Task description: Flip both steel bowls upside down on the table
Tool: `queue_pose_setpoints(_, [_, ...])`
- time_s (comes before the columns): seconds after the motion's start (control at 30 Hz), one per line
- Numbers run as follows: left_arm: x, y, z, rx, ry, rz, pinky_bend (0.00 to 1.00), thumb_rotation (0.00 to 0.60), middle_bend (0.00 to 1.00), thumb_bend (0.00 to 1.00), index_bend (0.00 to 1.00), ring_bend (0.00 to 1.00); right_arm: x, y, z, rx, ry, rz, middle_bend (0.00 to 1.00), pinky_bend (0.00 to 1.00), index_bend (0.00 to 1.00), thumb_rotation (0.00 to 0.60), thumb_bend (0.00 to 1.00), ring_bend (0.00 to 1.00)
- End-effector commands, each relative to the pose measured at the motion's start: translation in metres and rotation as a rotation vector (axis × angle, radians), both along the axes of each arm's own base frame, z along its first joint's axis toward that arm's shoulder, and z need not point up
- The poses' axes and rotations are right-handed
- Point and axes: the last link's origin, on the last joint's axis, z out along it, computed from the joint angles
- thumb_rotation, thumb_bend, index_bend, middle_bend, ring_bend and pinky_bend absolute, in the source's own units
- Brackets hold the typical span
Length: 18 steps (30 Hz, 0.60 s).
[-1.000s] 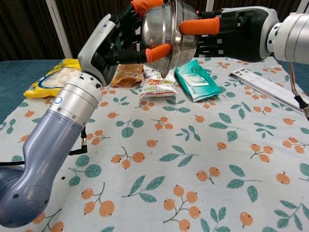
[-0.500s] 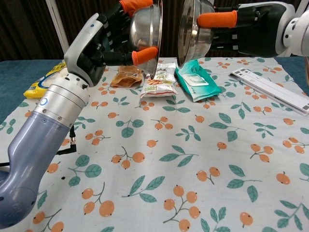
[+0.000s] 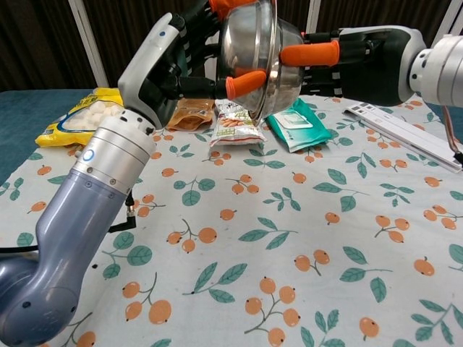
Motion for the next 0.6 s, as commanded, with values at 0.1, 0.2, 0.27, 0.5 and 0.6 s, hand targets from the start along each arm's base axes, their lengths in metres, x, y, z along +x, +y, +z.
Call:
queue_pose_setpoints(0.1, [-0.012, 0.005, -0.001, -0.016, -0.002, 0.038, 0.37, 0.6, 0.17, 0.06, 0.31, 0.11, -0.007, -0.002, 0.01, -0.015, -0.007, -0.017, 0.32, 0.09, 0.42, 0.6, 0.05, 0.37])
queue_pose_setpoints(0.2, [-0.018, 0.006, 0.002, -0.006, 0.014, 0.034, 0.37, 0.6, 0.17, 0.06, 0.31, 0.11, -0.012, -0.007, 0.02, -0.04, -0.015, -0.033, 0.32, 0.09, 0.42, 0.6, 0.05, 0.37])
queue_pose_setpoints(0.27, [-0.022, 0.008, 0.011, 0.025, 0.012, 0.024, 0.36, 0.6, 0.17, 0.06, 0.32, 0.11, -0.019, -0.012, 0.032, -0.078, -0.009, -0.045, 0.32, 0.09, 0.42, 0.6, 0.05, 0.37])
queue_pose_setpoints(0.5, [-0.04, 0.016, 0.037, 0.104, 0.19, 0.024, 0.34, 0.6, 0.2, 0.05, 0.34, 0.11, -0.047, -0.022, 0.06, -0.212, 0.166, -0.014, 0.32, 0.09, 0.43, 0.6, 0.05, 0.37])
queue_pose_setpoints(0.6, [-0.056, 0.022, 0.05, 0.143, 0.416, 0.071, 0.34, 0.6, 0.22, 0.05, 0.34, 0.11, -0.069, -0.029, 0.075, -0.32, 0.393, 0.038, 0.32, 0.09, 0.43, 0.6, 0.06, 0.37])
